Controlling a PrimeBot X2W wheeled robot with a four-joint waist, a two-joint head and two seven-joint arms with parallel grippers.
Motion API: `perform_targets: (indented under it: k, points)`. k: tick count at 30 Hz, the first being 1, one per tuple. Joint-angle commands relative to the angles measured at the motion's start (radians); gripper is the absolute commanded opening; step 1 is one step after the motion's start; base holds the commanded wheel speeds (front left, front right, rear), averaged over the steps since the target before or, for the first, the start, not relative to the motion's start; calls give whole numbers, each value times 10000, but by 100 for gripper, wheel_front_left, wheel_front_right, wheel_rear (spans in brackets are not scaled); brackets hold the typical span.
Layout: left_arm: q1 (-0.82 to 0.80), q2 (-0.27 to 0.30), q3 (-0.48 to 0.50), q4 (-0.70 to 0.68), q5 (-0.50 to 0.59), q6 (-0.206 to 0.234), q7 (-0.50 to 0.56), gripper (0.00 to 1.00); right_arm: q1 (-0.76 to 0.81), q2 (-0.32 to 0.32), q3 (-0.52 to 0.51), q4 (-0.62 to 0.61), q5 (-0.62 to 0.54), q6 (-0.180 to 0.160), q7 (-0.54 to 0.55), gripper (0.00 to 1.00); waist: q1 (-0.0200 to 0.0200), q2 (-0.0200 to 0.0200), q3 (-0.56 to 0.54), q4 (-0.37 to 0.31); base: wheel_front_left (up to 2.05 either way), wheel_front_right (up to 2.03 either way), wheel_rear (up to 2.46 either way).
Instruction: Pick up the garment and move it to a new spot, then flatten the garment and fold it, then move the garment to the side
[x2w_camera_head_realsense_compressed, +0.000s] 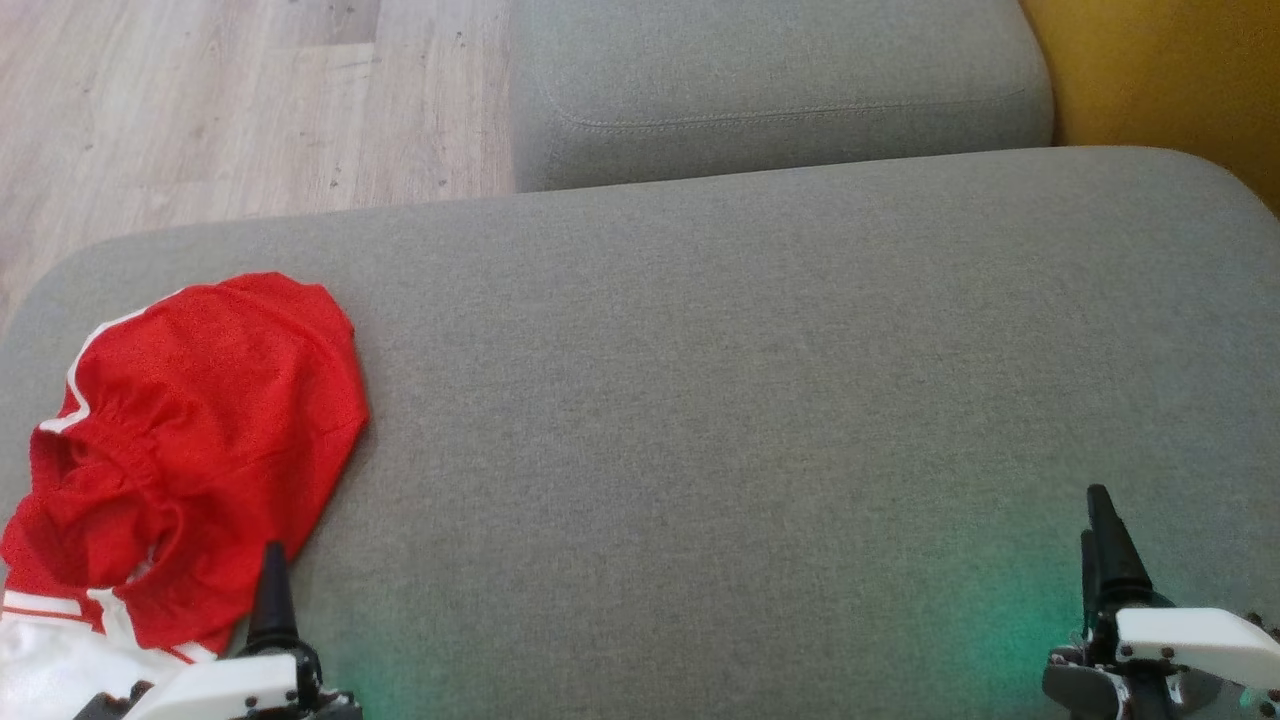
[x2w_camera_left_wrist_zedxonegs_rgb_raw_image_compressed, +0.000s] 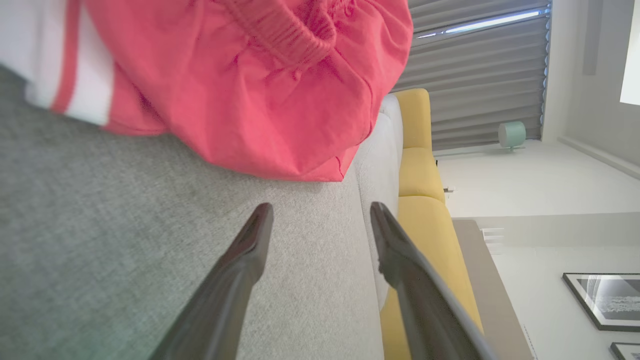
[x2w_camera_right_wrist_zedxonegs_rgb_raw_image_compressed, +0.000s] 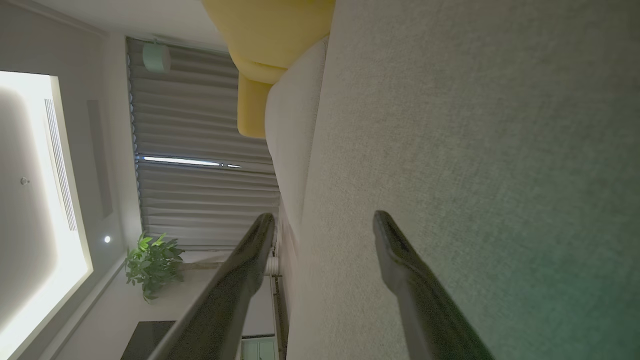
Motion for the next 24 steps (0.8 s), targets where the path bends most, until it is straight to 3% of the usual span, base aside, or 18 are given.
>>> perform_targets:
  k: [1,24]
  points:
    - [-332,65,-4,-431,303,50,-95,100,-414,-44,100,-425,-321,39,-100,100,0,0,-12,-5,0,0,0]
    - [-279,79,-886,-1103,3773,743,-778,100,-302,-41,656,-1081,-3765,48,-778,100,0,0,-181,-7,0,0,0]
